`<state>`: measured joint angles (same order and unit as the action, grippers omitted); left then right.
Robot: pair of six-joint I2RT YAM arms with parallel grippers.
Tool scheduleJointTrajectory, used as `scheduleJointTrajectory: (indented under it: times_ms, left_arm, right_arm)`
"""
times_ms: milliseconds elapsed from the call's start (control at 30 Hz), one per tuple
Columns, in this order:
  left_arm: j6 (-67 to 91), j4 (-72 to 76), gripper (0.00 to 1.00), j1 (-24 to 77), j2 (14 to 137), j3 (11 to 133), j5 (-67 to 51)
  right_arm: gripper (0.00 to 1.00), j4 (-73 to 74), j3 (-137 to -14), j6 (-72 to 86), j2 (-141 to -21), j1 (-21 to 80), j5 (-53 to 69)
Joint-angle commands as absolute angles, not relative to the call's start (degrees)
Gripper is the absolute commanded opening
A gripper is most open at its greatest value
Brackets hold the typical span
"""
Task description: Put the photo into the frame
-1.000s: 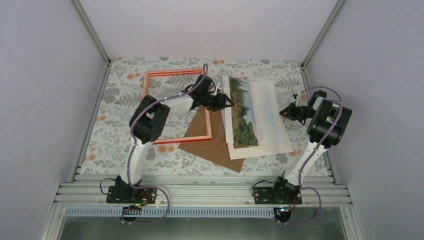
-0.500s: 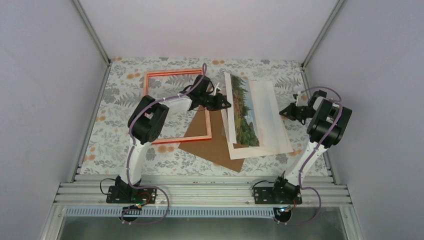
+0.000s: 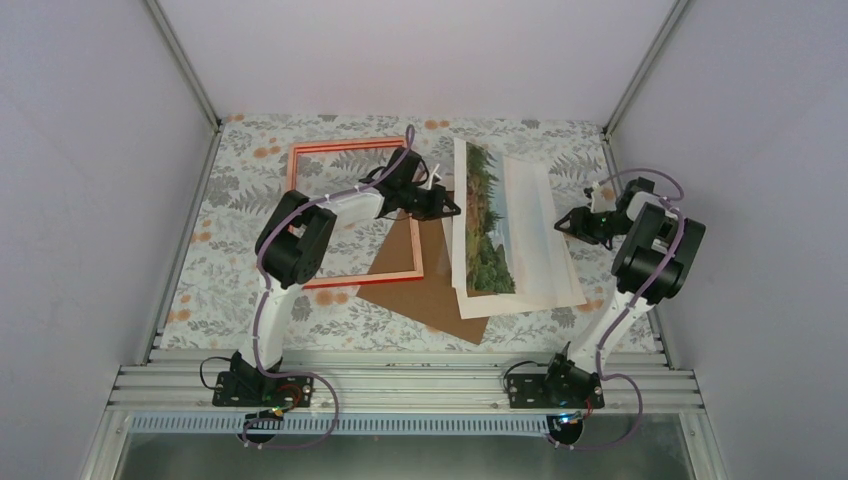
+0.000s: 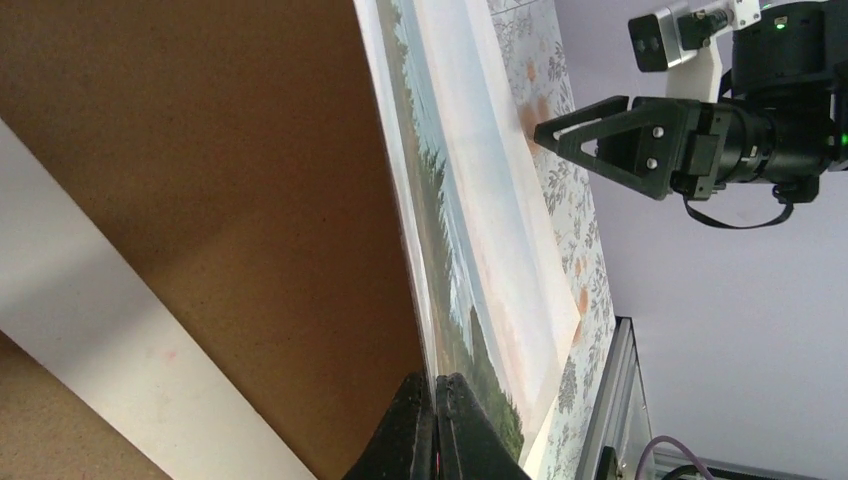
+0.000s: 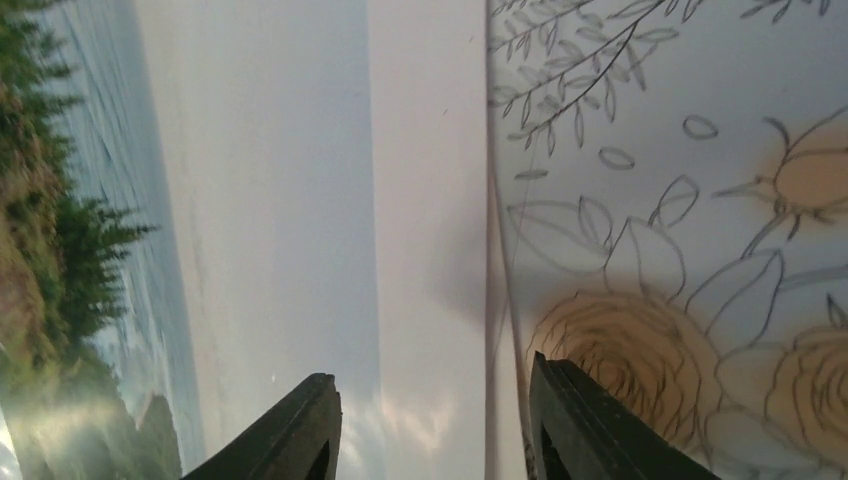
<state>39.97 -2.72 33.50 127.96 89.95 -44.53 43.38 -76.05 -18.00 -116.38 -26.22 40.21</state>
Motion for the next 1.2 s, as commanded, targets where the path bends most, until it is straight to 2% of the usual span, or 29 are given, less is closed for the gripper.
scheduleJointTrajectory:
  times_ms: [0,267,433,833,1000,1167]
  left_arm:
    - [37.70,-5.84,0.02,33.31,126.08,93.65,-44.23]
    - [36.87,-9.55,0.02,33.31,127.86,96.86,-44.25]
    - [36.28,-10.19,0.02,33.02,127.85,96.65,-43.71]
    - [36.43,-9.96,0.02,31.92,127.92,95.40,-42.94]
    - [36.69,-10.11,0.02,31.73,128.32,95.27,-43.14]
    - [36.41,-10.30,0.02,31.51,128.46,95.39,-43.32]
  right_arm:
    - [0.47,44.56,-73.40,-21.46,-112.09,-24.42,37.11]
    - [0.40,42.70,-69.70,-19.90,-111.12,-20.84,38.57]
    - [0.34,42.01,-70.69,-18.66,-113.76,-21.09,35.46]
    - [0.34,55.99,-68.69,-28.88,-106.86,-23.03,36.81]
    - [0.34,56.31,-62.02,-29.78,-103.78,-23.07,34.24]
    - [0.33,55.37,-63.12,-28.37,-105.13,-25.14,30.63]
